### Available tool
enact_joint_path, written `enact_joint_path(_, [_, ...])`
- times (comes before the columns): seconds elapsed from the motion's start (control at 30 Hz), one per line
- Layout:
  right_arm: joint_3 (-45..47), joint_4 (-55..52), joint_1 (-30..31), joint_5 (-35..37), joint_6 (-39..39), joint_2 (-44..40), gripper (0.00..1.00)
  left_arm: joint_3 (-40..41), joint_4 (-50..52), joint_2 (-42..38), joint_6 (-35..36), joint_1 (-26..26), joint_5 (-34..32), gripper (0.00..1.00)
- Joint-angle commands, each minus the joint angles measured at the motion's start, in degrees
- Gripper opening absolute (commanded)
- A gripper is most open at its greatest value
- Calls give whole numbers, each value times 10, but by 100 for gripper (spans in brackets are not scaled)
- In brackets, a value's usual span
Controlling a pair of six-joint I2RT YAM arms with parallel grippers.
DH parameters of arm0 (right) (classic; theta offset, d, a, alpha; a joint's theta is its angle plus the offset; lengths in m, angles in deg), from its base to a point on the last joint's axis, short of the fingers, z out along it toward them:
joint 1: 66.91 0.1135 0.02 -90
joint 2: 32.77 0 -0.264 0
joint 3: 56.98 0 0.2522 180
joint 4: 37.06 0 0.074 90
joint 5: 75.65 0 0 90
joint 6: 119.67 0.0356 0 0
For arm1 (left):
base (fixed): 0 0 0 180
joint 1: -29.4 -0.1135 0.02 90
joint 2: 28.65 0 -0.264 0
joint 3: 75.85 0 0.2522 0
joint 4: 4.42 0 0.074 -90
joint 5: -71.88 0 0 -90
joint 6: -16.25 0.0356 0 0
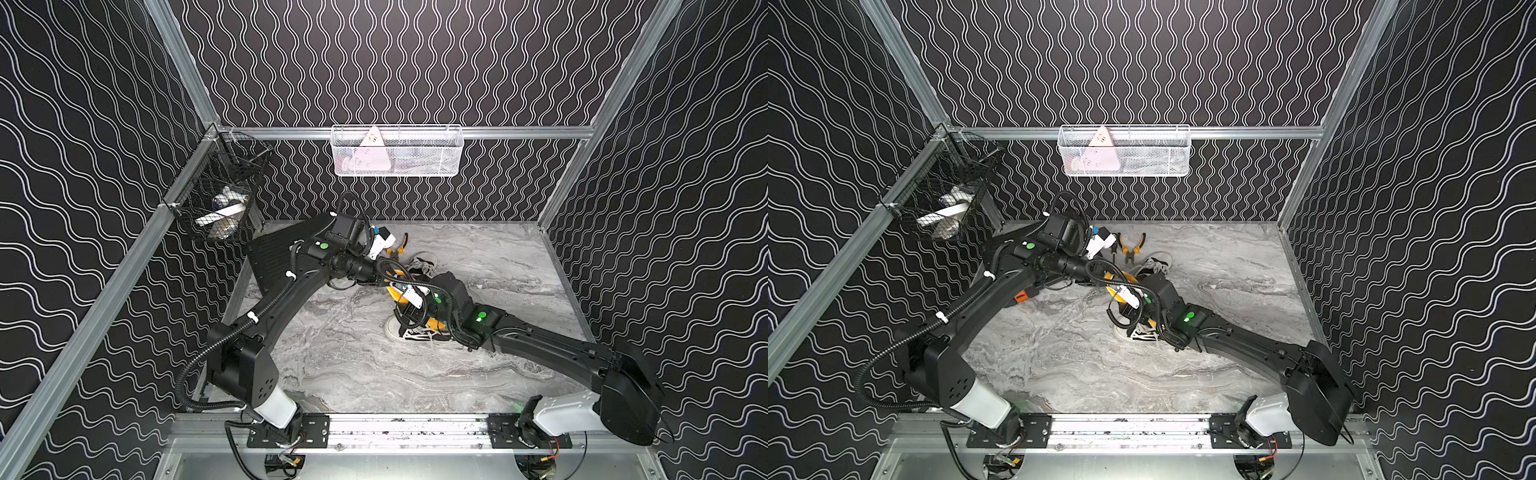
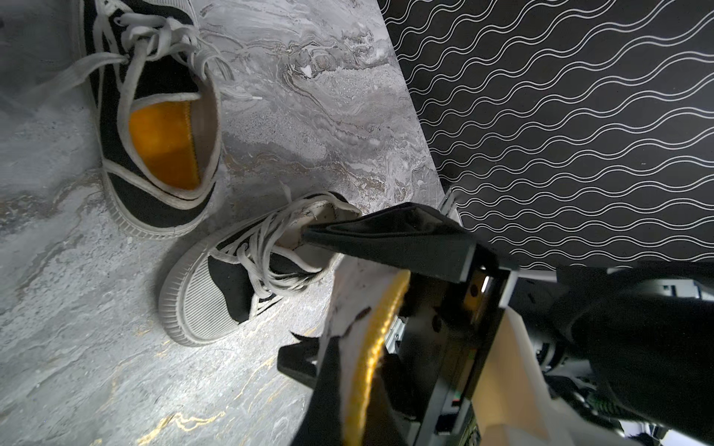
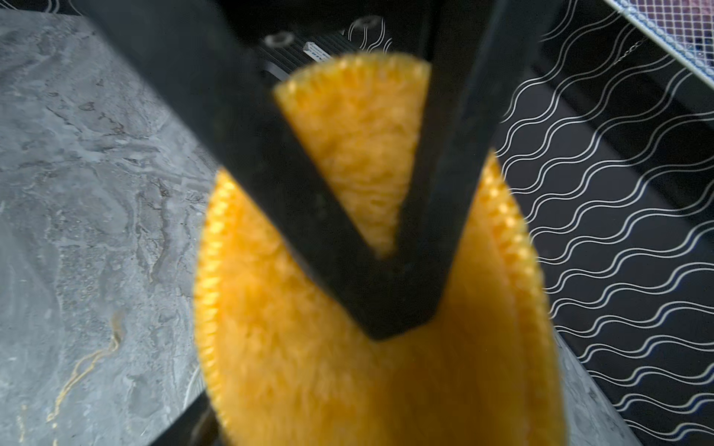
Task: Insert the insole into the shoe
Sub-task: Pick up the insole from the center of the board.
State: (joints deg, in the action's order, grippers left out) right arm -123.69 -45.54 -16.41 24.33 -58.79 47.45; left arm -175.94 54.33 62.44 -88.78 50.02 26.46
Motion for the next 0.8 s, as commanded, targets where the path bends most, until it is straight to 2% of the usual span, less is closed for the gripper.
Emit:
enact_joint_path(0.0, [2, 70, 3, 60, -26, 9, 70, 2, 9, -3, -5, -5, 6, 0])
enact_joint_path(0.1, [8, 96, 6, 87, -33, 13, 68, 12, 6, -4, -9, -13, 2, 0])
enact_joint_path(0.4, [13, 58, 7, 43, 1, -15, 56, 12, 13, -4, -5, -31, -41, 0])
enact_joint_path(0.6, [-5, 20, 6, 20, 17, 4, 55, 28, 2, -18, 0, -32, -41, 0])
enact_joint_path(0.77, [-35, -35, -21, -57, 52, 14, 56, 34, 4, -35, 28, -31, -32, 0])
